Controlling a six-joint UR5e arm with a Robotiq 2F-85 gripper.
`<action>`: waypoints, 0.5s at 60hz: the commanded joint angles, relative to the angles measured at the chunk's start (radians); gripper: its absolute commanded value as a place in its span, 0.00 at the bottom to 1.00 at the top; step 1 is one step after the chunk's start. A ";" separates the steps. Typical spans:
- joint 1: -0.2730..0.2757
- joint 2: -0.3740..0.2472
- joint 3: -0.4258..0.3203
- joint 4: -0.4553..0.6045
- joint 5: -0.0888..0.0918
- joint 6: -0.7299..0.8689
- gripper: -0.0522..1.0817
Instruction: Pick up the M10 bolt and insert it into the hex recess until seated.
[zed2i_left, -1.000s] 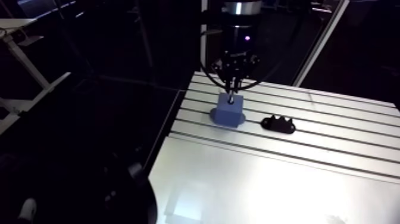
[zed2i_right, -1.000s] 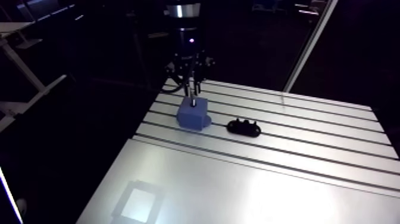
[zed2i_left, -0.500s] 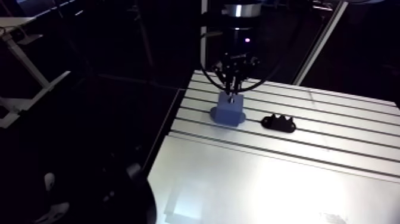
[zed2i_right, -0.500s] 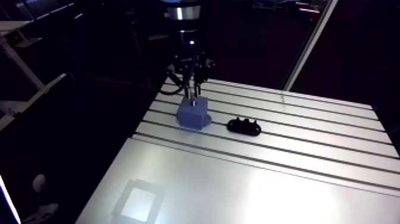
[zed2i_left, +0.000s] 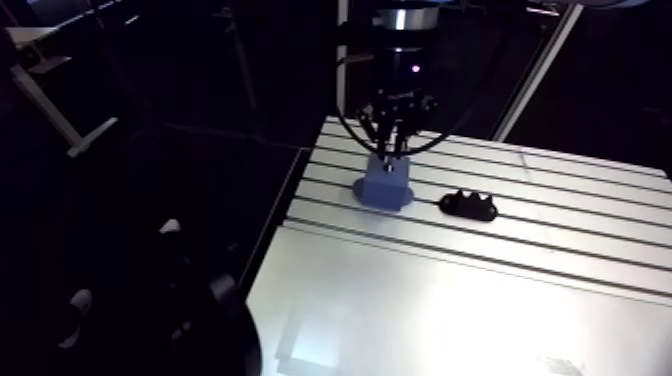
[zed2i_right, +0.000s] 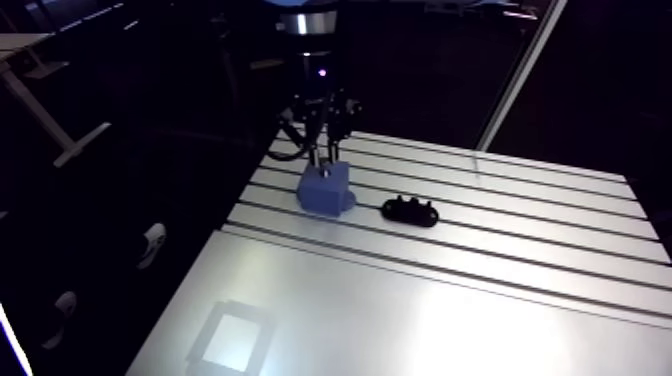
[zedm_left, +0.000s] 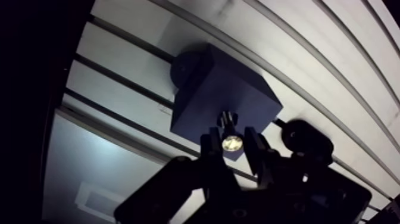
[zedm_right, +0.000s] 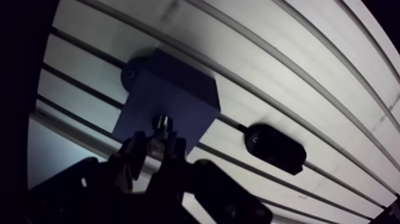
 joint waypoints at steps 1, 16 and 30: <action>0.000 -0.001 0.007 -0.003 -0.003 0.000 0.05; -0.004 -0.001 0.007 -0.051 0.002 0.001 0.05; -0.006 -0.001 0.007 -0.051 0.005 0.001 0.05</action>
